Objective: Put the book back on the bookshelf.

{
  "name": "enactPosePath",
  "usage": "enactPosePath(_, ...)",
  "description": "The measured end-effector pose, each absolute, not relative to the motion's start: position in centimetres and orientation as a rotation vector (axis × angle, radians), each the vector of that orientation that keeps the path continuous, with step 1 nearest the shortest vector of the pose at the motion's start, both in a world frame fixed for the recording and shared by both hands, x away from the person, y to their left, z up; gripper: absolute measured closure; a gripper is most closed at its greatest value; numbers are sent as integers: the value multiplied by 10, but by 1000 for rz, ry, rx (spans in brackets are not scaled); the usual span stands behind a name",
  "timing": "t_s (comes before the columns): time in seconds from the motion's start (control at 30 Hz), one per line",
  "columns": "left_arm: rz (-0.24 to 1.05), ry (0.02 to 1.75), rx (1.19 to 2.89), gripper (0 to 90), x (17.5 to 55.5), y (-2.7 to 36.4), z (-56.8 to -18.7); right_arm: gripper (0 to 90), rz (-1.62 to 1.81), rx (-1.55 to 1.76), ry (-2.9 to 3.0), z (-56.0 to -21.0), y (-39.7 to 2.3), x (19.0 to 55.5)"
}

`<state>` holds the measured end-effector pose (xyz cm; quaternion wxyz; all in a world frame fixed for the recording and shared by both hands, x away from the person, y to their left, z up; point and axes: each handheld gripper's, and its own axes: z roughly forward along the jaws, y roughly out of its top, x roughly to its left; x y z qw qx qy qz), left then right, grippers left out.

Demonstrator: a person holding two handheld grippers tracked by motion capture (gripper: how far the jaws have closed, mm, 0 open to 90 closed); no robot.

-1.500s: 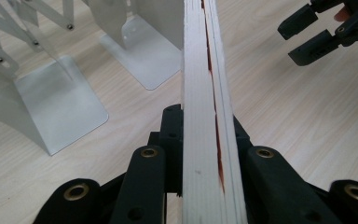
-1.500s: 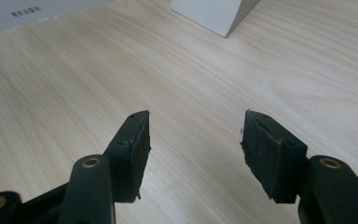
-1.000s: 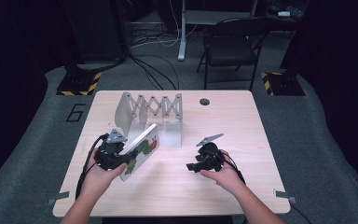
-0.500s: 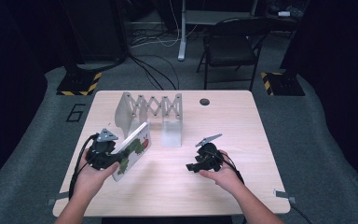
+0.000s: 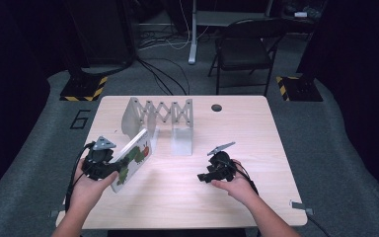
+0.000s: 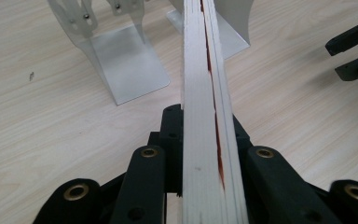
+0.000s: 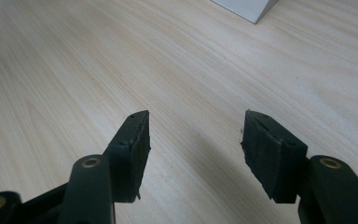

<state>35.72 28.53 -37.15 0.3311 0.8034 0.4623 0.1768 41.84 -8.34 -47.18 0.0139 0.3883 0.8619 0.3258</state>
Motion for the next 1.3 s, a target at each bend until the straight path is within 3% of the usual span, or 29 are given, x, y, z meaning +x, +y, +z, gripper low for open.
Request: enactPosePath(1.3, 515, 1324, 2014, 760, 382, 297, -369, 408, 986, 1218, 2706, -477, -81, 419)
